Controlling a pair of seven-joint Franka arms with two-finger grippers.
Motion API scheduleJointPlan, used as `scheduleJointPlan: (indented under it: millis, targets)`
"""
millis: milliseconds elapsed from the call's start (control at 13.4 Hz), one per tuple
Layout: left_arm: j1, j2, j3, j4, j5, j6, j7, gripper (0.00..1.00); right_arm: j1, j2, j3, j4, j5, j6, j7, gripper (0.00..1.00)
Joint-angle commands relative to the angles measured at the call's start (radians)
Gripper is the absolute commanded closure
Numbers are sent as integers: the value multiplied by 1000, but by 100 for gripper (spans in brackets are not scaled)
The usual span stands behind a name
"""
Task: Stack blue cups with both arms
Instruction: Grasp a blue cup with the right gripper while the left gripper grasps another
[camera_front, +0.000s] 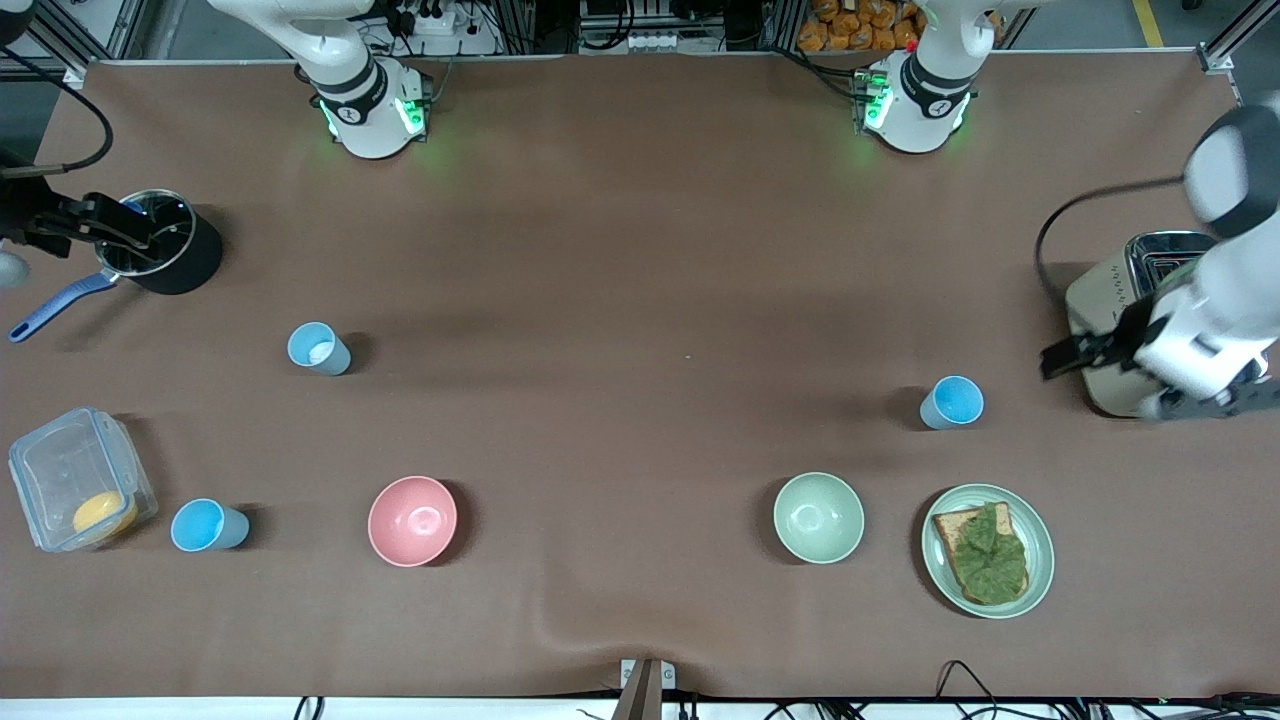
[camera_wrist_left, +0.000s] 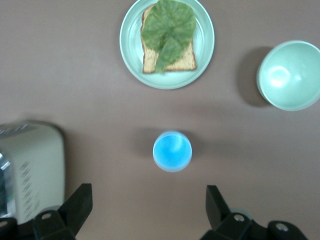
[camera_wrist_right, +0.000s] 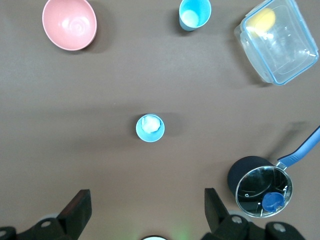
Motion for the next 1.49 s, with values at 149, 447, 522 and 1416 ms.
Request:
scheduleJointPlan:
  millis: [149, 447, 522, 1416]
  targets:
    - [2, 4, -9, -196, -1, 183, 3, 0, 113, 134, -4, 23, -13, -51, 9, 0]
    - [-9, 73, -15, -269, -1, 316, 13, 0, 172, 172, -6, -76, -10, 48, 30, 0]
    - [-7, 108, -15, -270, 0, 346, 15, 0, 170, 164, -6, -142, -9, 102, 30, 0]
    - [0, 187, -15, -360, 32, 532, 0, 100, 97, 298, -9, -491, -21, 586, 24, 0]
